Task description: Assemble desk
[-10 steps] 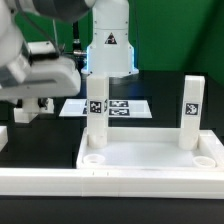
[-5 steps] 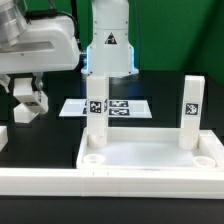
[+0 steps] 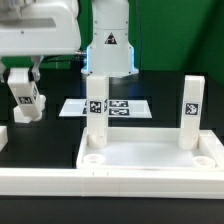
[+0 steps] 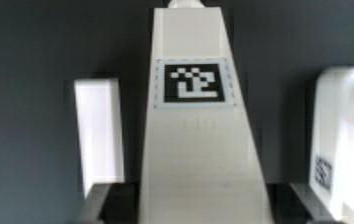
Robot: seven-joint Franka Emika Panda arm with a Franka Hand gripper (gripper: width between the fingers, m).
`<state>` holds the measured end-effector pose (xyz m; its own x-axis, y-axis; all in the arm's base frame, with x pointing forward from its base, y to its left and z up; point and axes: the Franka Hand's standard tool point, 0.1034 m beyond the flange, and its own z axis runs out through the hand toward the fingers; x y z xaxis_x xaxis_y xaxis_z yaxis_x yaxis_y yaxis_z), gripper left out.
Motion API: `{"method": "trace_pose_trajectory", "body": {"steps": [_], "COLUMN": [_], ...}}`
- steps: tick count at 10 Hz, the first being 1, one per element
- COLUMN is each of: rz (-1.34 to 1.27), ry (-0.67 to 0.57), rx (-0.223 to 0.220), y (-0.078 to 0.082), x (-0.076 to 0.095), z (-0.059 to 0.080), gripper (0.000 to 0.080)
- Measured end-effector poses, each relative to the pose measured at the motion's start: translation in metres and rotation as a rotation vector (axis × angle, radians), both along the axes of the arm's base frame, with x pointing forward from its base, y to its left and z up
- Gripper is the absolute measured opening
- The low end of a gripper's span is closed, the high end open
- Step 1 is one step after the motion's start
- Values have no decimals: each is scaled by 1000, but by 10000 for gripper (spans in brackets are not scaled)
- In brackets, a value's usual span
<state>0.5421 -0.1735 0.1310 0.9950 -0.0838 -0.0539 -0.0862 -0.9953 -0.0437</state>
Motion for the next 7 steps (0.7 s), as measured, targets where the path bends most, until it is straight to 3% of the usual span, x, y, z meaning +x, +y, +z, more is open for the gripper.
{"method": "trace_pose_trajectory", "body": {"steps": [4, 6, 7], "rz": [8, 24, 2], "ry": [-185, -197, -217], "rx": [-83, -72, -66], "y": [-10, 8, 25], "x": [1, 19, 37], "z": [-4, 7, 18], "gripper": [290, 290, 290]}}
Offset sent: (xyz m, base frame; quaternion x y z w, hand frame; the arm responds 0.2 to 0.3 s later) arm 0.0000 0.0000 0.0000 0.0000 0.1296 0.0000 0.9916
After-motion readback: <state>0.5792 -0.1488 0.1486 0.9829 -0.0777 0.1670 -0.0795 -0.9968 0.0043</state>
